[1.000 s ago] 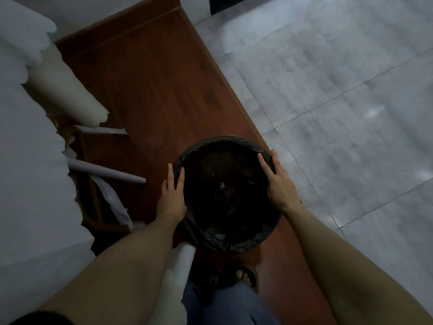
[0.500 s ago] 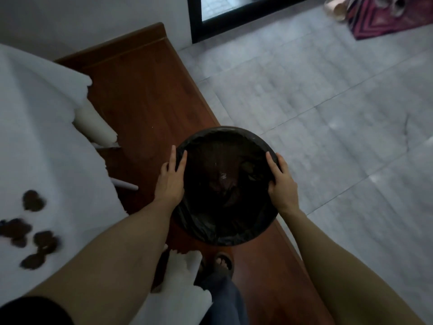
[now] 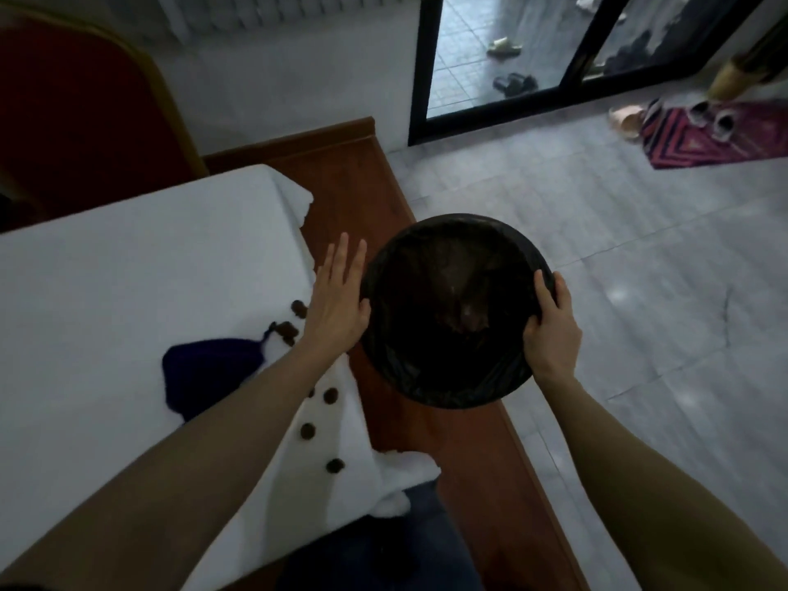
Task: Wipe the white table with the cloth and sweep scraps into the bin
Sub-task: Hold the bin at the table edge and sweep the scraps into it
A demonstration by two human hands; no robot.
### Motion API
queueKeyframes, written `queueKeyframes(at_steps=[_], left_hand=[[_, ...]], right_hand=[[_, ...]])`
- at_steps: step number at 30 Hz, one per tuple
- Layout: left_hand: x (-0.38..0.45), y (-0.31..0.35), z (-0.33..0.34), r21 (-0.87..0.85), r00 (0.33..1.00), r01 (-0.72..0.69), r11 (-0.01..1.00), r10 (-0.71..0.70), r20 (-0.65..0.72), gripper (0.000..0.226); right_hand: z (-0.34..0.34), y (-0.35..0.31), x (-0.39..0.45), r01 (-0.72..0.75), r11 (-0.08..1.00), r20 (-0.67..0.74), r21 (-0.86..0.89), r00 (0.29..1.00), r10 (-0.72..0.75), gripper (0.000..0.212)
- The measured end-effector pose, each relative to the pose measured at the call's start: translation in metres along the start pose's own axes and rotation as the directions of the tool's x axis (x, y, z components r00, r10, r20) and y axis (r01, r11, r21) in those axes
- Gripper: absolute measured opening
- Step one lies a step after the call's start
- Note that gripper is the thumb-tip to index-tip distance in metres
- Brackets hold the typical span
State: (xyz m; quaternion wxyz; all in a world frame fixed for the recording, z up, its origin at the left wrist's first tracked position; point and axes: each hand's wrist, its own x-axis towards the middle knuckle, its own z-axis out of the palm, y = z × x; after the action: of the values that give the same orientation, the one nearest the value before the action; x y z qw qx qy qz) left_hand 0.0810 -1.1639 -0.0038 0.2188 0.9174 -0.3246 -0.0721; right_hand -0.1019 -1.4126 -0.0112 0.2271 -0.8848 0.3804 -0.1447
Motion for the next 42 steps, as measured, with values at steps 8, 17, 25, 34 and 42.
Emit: queueKeyframes(at_steps=[8, 17, 25, 34, 42], left_hand=[[-0.129, -0.075, -0.06, 0.047, 0.94, 0.297, 0.954, -0.284, -0.191, 0.077], [-0.193, -0.086, -0.033, -0.02, 0.791, 0.599, 0.8, -0.596, -0.141, 0.074], [-0.209, -0.048, -0.013, -0.192, 0.673, 0.641, 0.743, -0.664, -0.325, 0.051], [-0.222, -0.024, 0.016, -0.021, 0.754, 0.579, 0.815, -0.545, -0.368, 0.058], [-0.215, -0.02, 0.022, -0.121, 0.758, 0.573, 0.811, -0.58, -0.299, 0.053]], right_hand=[[-0.002, -0.025, -0.039, 0.009, 0.997, -0.055, 0.07, 0.998, -0.005, 0.068], [0.008, -0.02, -0.084, 0.005, 1.0, 0.019, 0.026, 1.0, -0.005, 0.069], [0.006, -0.019, -0.105, 0.028, 0.997, 0.072, 0.071, 0.997, -0.034, 0.066], [0.004, -0.021, -0.113, 0.036, 0.994, 0.097, 0.099, 0.994, -0.046, 0.066], [0.002, -0.022, -0.108, 0.054, 0.995, 0.136, 0.086, 0.989, -0.065, 0.066]])
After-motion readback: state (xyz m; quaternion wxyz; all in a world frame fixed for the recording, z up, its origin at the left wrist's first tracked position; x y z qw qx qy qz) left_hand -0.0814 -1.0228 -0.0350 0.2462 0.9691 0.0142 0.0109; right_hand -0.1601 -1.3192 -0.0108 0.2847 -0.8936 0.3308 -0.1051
